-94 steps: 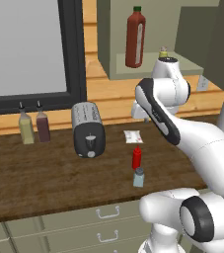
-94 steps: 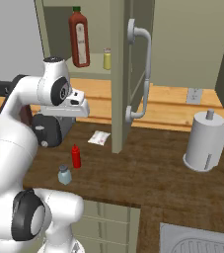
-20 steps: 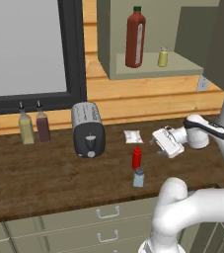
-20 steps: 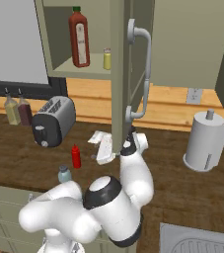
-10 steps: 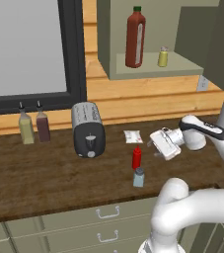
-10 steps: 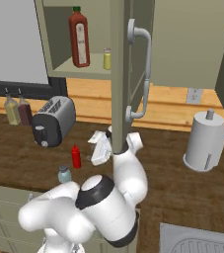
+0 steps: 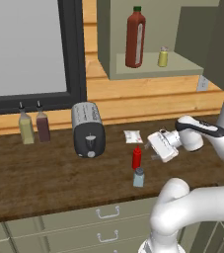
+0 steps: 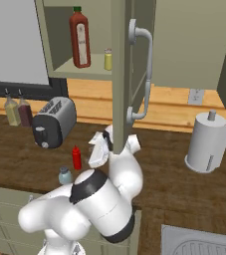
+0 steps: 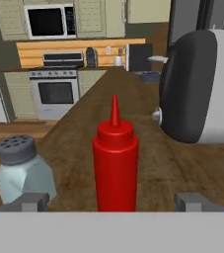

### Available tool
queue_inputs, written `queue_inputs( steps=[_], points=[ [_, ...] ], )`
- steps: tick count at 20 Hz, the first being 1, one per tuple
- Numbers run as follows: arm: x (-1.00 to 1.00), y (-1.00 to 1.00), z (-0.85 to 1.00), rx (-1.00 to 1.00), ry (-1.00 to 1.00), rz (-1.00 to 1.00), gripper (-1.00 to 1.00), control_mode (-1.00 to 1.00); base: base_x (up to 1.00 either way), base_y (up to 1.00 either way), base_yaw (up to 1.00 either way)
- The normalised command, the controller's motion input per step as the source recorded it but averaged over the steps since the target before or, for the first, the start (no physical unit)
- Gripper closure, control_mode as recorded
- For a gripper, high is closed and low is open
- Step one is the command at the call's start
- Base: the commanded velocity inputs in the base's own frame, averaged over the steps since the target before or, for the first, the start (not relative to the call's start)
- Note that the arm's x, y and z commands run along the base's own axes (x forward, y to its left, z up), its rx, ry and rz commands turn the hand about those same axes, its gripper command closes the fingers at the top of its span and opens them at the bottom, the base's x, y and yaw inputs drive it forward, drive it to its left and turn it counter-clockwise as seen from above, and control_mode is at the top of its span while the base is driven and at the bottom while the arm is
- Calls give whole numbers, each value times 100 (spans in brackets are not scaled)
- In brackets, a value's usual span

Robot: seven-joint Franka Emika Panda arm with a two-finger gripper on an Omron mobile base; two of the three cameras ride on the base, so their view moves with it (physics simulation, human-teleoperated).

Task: Put the shaker and condiment bottle from the counter next to their counterparts in the cabinet.

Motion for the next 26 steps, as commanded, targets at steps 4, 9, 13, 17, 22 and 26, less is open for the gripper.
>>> queue_inputs(
  steps=[4, 9, 13, 17, 22, 26],
  points=[
    [-31, 1, 0, 0, 0, 0, -100, -100, 0, 0, 0],
    [-24, 4, 0, 0, 0, 0, -100, -100, 0, 0, 0],
    [6, 34, -1, 0, 0, -1, -100, -100, 0, 0, 0],
    [3, 39, -2, 0, 0, 0, -100, -100, 0, 0, 0],
    [11, 25, 0, 0, 0, 0, -100, -100, 0, 0, 0],
    [27, 11, 0, 0, 0, 0, -100, -100, 0, 0, 0]
  ],
)
